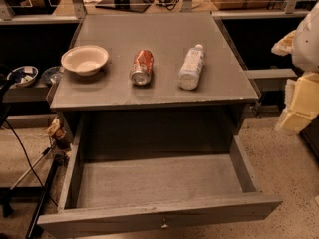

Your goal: Place blue plastic bottle into top drawer

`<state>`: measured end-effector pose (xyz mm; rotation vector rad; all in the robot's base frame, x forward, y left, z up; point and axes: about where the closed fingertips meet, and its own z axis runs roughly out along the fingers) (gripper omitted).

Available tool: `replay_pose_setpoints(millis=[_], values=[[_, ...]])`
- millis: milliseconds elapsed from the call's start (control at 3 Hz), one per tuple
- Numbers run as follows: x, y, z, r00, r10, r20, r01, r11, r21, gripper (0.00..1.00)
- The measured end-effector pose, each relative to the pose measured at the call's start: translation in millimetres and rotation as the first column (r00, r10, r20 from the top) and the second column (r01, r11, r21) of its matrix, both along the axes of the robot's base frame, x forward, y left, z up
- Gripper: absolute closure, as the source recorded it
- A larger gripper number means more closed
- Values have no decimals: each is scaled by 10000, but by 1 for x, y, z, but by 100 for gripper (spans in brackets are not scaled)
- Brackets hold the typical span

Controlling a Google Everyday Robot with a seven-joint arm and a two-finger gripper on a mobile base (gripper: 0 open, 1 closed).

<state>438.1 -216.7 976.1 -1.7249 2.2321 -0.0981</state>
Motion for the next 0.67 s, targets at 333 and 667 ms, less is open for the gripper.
replay_pose_setpoints(millis=[333, 667], values=[[0, 0, 0, 10000, 0, 0, 0, 10000, 0, 0], [-1, 7, -3, 10000, -29, -37, 29, 10000, -64, 0]])
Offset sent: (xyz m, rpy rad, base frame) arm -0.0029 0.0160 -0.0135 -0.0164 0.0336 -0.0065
